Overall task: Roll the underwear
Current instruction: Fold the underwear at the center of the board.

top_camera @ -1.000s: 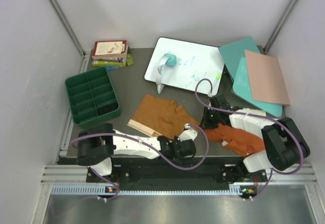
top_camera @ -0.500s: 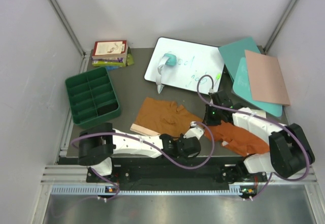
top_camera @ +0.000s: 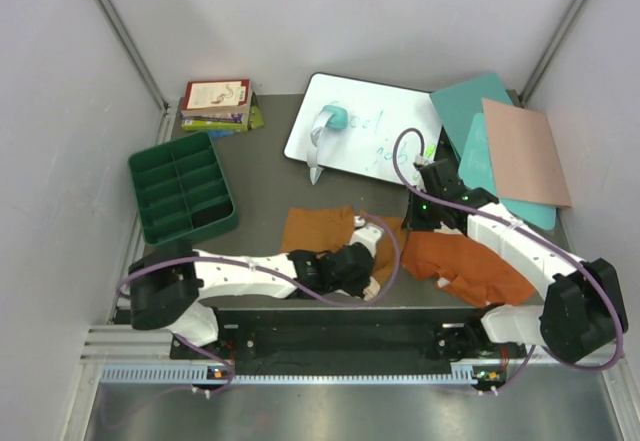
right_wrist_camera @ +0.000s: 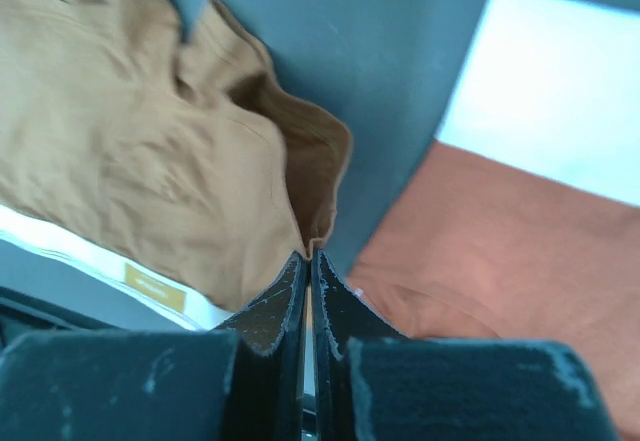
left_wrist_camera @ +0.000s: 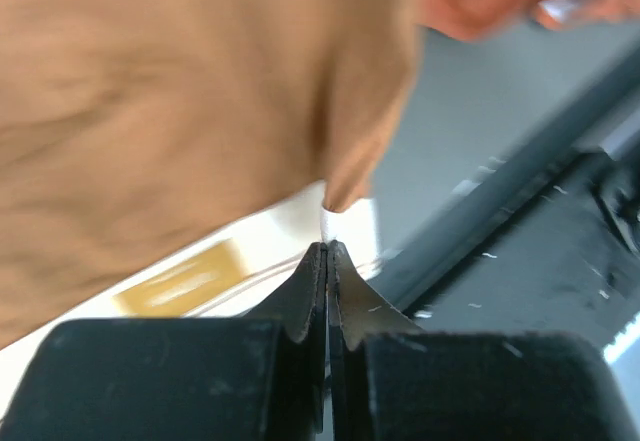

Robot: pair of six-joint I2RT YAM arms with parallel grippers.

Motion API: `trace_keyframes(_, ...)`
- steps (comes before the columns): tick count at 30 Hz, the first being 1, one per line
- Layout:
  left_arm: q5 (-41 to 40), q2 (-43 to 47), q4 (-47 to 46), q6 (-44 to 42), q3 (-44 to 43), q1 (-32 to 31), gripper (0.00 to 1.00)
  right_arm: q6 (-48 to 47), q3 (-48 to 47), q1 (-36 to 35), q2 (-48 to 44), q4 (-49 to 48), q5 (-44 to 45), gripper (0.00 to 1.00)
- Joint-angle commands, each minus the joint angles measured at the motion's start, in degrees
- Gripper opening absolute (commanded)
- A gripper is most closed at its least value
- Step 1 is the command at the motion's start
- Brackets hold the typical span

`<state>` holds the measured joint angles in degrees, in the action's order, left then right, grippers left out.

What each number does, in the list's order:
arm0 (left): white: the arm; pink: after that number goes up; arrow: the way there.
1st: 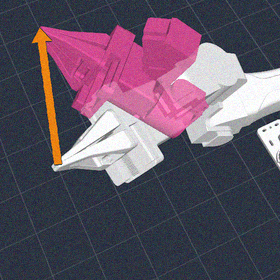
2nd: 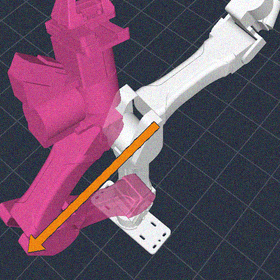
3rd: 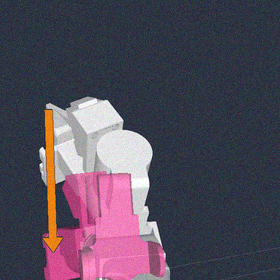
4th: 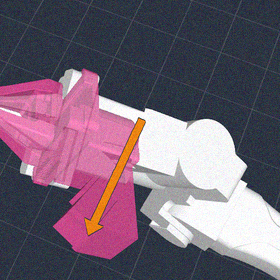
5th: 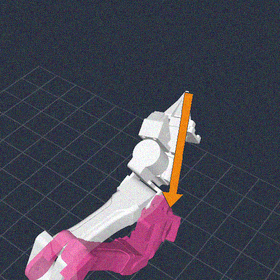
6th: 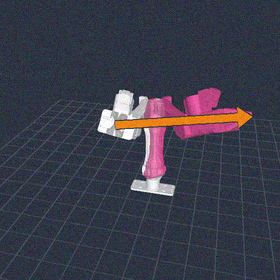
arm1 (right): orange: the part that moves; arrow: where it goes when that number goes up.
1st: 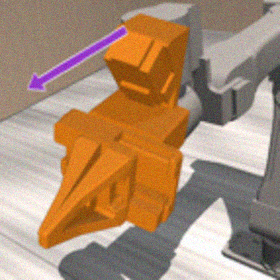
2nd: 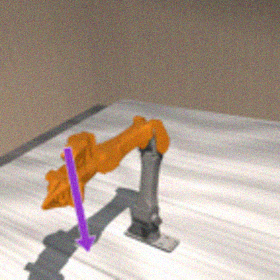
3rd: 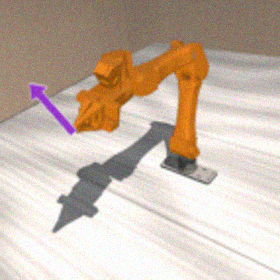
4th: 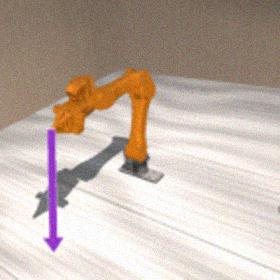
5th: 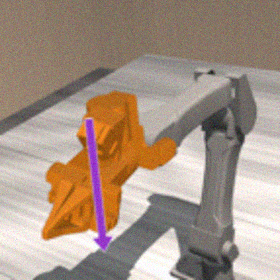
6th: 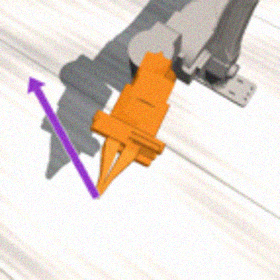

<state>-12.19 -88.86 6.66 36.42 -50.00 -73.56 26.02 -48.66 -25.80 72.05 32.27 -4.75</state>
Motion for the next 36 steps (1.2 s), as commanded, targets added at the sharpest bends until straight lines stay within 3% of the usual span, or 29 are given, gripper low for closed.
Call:
trace_keyframes(1,0.67,9.56,-3.23,3.65,7.09,5.08,0.0,-0.18,-6.43,-2.14,3.17,-2.91,-2.62,0.0)
trace_keyframes(9,0.41,21.43,-0.69,6.73,16.68,10.19,0.0,2.01,-16.18,-8.64,12.66,-6.87,-3.69,0.0)
trace_keyframes(20,-8.37,33.48,8.54,13.67,25.03,11.77,0.0,3.68,-28.14,-15.42,26.64,-9.42,-3.6,0.0)
trace_keyframes(27,-12.59,41.47,13.64,15.96,27.93,12.12,0.0,4.04,-34.11,-17.17,32.27,-10.3,-4.3,0.0)
trace_keyframes(36,-16.82,44.91,20.32,18.06,27.85,12.56,0.0,4.21,-40.01,-18.93,37.72,-10.12,-5.18,0.0)
